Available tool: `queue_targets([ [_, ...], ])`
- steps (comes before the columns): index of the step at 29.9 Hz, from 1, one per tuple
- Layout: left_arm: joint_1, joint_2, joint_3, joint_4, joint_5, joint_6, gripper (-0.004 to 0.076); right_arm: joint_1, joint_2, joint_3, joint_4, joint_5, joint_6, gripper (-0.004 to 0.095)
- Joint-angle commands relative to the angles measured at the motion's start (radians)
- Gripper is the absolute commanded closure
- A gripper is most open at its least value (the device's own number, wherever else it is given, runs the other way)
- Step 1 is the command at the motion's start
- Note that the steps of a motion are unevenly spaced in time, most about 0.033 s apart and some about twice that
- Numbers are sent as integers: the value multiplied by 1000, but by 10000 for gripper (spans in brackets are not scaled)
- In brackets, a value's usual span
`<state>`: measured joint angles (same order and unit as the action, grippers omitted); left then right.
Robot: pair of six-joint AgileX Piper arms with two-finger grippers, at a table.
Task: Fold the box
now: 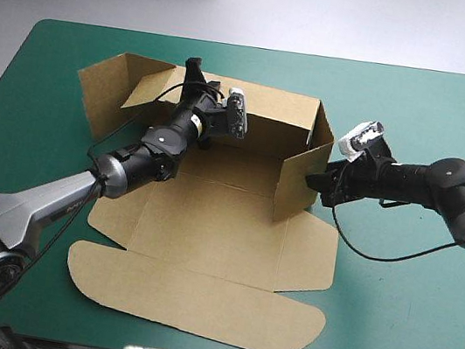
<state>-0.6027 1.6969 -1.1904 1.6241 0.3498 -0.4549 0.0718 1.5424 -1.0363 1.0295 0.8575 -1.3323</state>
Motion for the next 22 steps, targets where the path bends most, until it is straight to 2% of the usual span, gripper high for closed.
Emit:
queue_targets([
  [1,6,-4,10,-92,38,-35,733,49,-35,-30,57,-12,-45,403],
  [7,6,-10,10,-92,38,-53,733,118,7,-30,76,-150,-52,403],
  [12,6,-11,10,-91,38,-53,733,118,32,-30,171,-196,-54,403],
  [17,6,-11,10,-88,24,-51,733,118,44,-30,234,-288,-54,403],
  [22,6,-11,10,-88,-15,-42,733,118,73,-30,317,-306,-100,422],
])
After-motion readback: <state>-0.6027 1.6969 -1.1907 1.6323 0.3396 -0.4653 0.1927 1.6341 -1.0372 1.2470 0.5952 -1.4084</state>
